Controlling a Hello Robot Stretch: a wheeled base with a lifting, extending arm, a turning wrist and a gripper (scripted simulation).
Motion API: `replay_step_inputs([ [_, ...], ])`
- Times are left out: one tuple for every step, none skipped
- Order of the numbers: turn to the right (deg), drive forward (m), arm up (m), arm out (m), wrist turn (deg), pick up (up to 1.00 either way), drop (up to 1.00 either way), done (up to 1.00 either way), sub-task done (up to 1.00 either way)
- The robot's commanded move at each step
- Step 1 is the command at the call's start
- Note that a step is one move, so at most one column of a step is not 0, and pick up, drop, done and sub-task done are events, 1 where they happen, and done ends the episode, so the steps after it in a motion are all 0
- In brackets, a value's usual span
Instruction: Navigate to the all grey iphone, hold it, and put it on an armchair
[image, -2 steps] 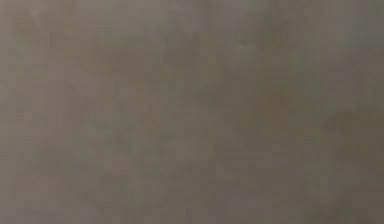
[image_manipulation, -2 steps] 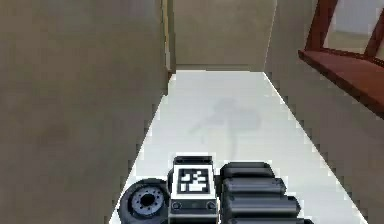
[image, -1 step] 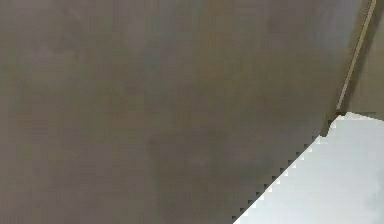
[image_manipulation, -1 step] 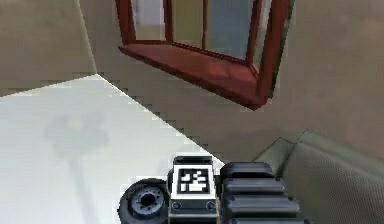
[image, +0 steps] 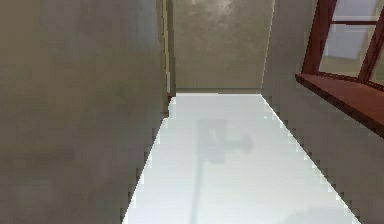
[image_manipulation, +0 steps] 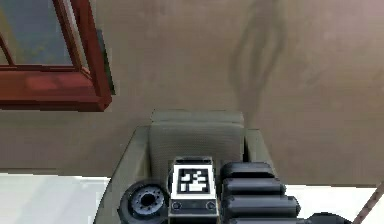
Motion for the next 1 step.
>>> replay_step_inputs([
  [0.0,0.0,0.0,0.24,0.0,0.0,0.0,0.0,0.0],
])
